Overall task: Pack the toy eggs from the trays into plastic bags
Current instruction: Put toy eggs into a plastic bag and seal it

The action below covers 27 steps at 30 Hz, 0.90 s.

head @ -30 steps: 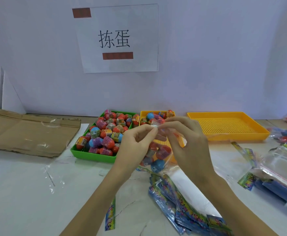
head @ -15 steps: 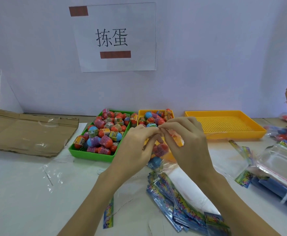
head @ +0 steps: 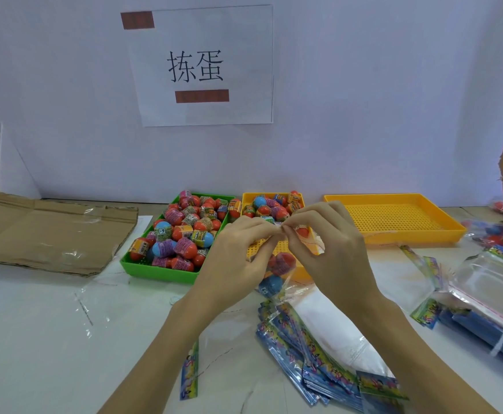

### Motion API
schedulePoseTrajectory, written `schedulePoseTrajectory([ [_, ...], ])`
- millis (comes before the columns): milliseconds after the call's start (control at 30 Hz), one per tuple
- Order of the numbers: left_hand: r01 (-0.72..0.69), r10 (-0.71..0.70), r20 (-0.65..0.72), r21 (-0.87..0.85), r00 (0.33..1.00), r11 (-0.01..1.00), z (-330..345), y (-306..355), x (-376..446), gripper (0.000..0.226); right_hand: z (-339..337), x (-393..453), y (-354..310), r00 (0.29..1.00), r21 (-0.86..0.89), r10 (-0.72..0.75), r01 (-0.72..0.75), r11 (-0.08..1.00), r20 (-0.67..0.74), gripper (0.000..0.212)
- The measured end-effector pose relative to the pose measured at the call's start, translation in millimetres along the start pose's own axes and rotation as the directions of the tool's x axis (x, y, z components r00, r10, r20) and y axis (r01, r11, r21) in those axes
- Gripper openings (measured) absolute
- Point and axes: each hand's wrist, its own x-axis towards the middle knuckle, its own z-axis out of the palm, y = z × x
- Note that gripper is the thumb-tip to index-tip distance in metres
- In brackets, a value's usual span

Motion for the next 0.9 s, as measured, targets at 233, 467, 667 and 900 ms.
schedulePoseTrajectory([
  [233,0.094,-0.095,-0.003,-0.089,0.995,0.992,-3.6,4.8,0.7,0.019,-0.2,0.6,0.6,0.997,0.036,0.019,-0.022,0.999,0.069,0.016],
  [467,0.162,-0.161,0.016,-0.14,0.987,0.977,-6.9,5.8,3.3,0.015,-0.4,-0.2,-1.2,0.997,0.033,0.051,-0.053,0.998,0.056,0.015],
  [667,0.096,-0.097,0.039,0.038,0.995,0.995,-4.8,3.2,-0.5,0.021,-1.8,-0.2,0.2,0.999,-0.008,0.004,-0.004,1.0,0.039,0.013],
  [900,0.045,-0.043,-0.03,0.064,0.999,0.997,-2.6,10.6,0.1,0.017,-1.9,1.7,-7.8,0.992,0.056,0.127,-0.127,0.99,0.018,0.009],
])
